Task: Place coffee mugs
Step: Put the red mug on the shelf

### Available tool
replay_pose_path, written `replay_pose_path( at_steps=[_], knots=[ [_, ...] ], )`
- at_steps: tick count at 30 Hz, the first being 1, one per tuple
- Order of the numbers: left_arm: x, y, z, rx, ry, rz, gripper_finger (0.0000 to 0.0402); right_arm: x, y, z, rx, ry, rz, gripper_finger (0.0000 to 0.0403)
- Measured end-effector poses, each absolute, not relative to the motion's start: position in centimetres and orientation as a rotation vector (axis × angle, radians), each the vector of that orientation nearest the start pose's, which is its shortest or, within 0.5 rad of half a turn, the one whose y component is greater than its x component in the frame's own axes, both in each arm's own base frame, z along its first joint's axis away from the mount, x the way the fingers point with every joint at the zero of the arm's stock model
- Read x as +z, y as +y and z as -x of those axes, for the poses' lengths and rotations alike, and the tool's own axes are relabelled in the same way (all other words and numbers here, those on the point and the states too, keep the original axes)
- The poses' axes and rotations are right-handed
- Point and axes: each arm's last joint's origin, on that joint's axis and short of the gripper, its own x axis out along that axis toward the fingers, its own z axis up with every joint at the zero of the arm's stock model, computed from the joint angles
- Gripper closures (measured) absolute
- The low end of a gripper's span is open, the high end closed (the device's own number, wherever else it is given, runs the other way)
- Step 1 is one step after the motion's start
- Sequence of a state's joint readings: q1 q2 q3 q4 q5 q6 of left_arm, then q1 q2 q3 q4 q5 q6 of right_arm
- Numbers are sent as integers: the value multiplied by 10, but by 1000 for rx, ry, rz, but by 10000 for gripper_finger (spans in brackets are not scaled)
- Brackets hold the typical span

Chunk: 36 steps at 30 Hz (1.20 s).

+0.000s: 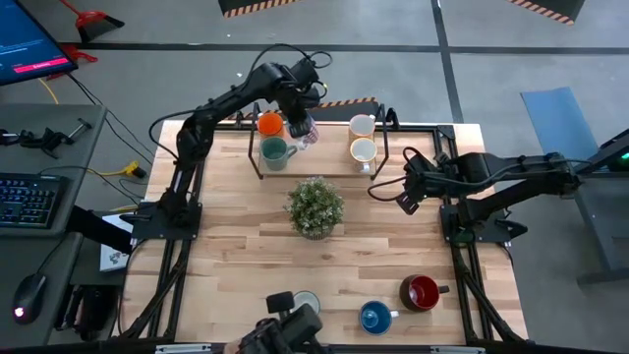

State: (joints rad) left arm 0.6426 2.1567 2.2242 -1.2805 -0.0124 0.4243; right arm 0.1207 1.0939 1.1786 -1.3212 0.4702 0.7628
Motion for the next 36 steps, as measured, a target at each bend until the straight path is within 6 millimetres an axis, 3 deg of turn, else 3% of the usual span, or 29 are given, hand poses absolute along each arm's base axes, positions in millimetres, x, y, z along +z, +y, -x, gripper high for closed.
replay_pose_path(
  at_steps=[10,18,36],
  knots=[
    [293,272,-360,335,1293,-19,395,330,7,-170,-720,981,-308,284],
    [268,279,-367,336,1366,-43,395,330,8,-170,-732,973,-341,284],
    [253,291,-366,364,1402,-43,395,330,8,-169,-731,975,-342,284]
  ],
)
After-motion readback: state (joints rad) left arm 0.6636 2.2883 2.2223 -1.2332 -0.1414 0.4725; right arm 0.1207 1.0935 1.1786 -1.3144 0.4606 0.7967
